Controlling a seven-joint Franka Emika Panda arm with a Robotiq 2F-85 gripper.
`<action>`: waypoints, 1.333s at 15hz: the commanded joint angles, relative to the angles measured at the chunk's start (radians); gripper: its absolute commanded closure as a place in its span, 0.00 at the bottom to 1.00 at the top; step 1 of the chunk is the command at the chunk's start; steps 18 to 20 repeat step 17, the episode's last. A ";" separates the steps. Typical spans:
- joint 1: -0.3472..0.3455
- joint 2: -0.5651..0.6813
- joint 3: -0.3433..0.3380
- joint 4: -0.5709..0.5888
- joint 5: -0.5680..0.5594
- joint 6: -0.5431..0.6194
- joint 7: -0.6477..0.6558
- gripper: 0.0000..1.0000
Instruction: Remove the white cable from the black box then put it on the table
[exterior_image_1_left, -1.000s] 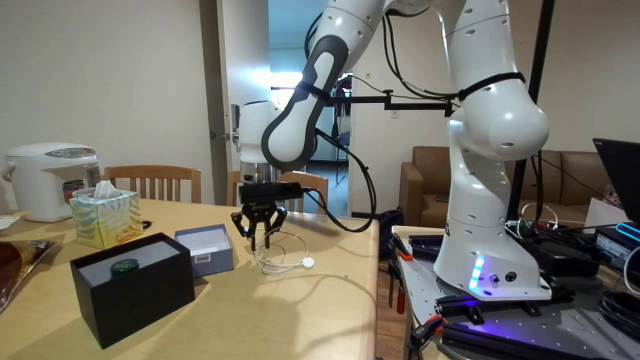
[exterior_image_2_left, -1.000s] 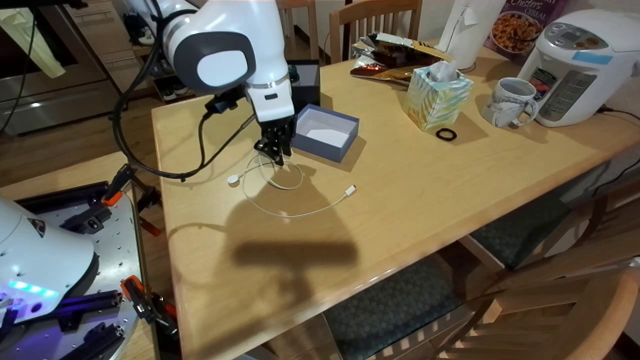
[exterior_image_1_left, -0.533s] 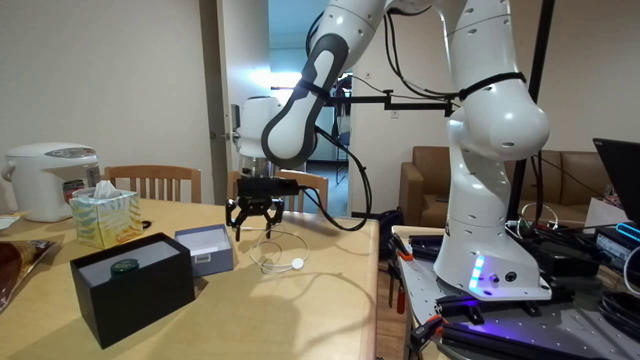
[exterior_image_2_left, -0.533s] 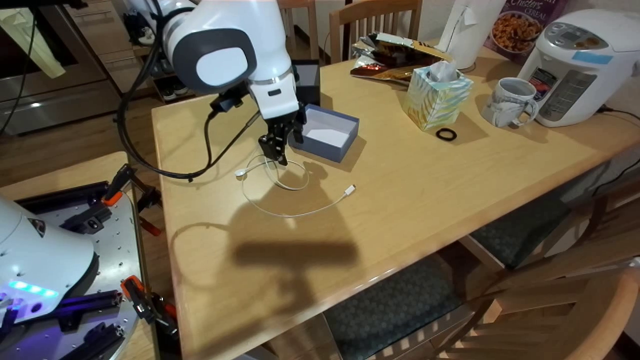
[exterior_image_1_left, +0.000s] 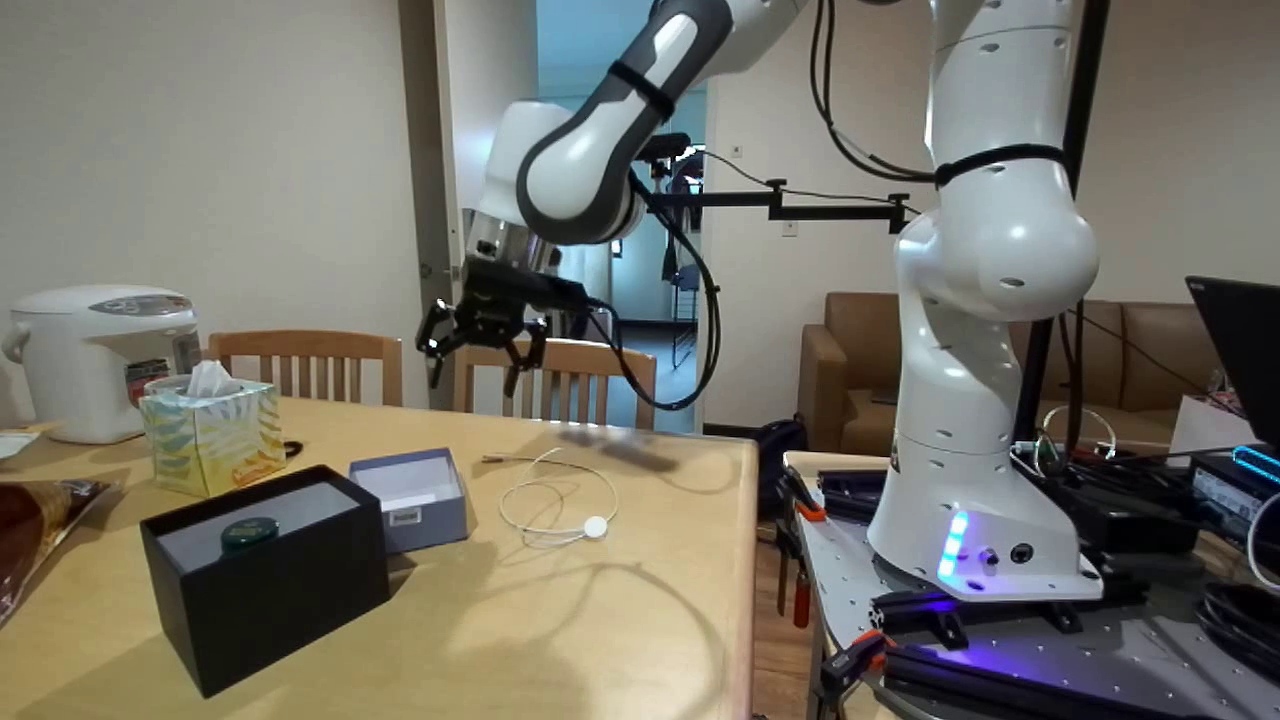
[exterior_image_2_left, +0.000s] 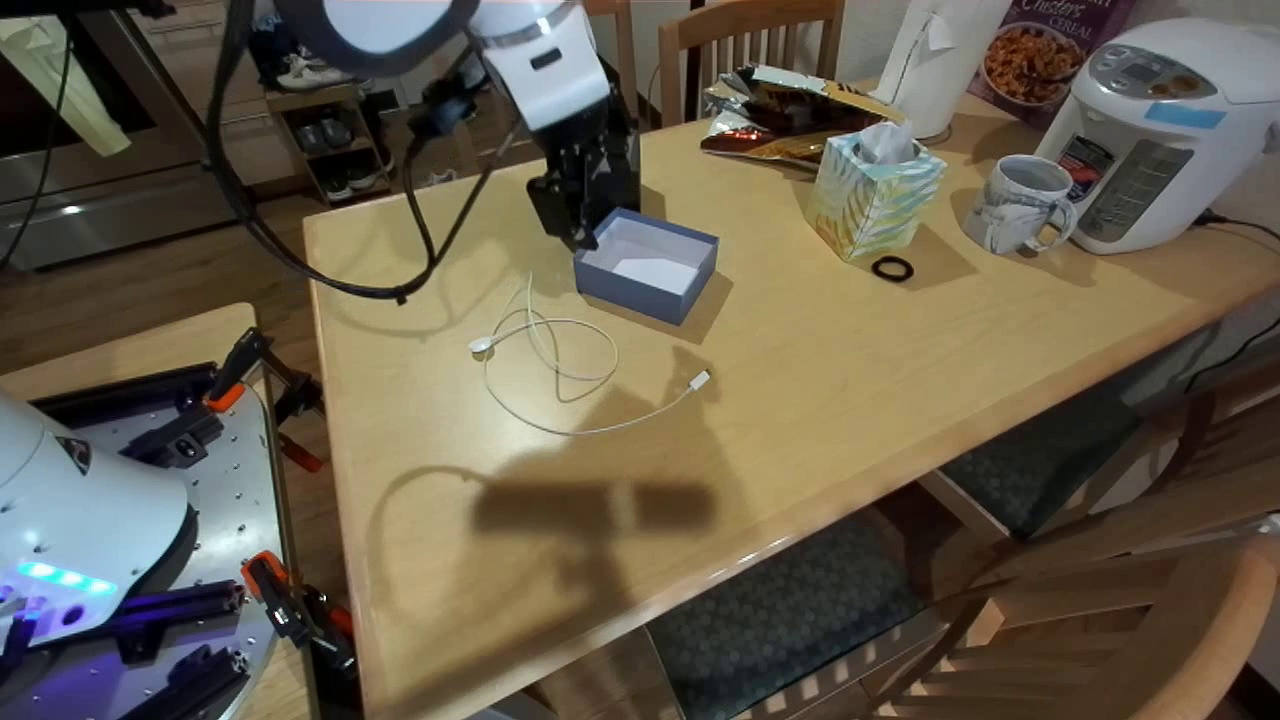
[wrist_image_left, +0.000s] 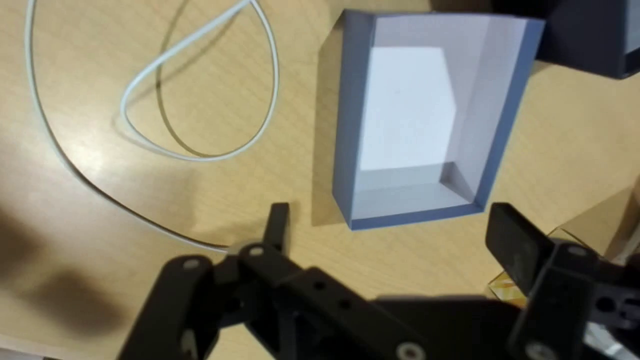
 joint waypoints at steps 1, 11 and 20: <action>0.004 -0.191 0.038 -0.011 0.081 -0.261 -0.165 0.00; 0.053 -0.323 0.153 0.079 0.039 -0.680 -0.444 0.00; 0.044 -0.328 0.174 0.069 0.040 -0.671 -0.454 0.00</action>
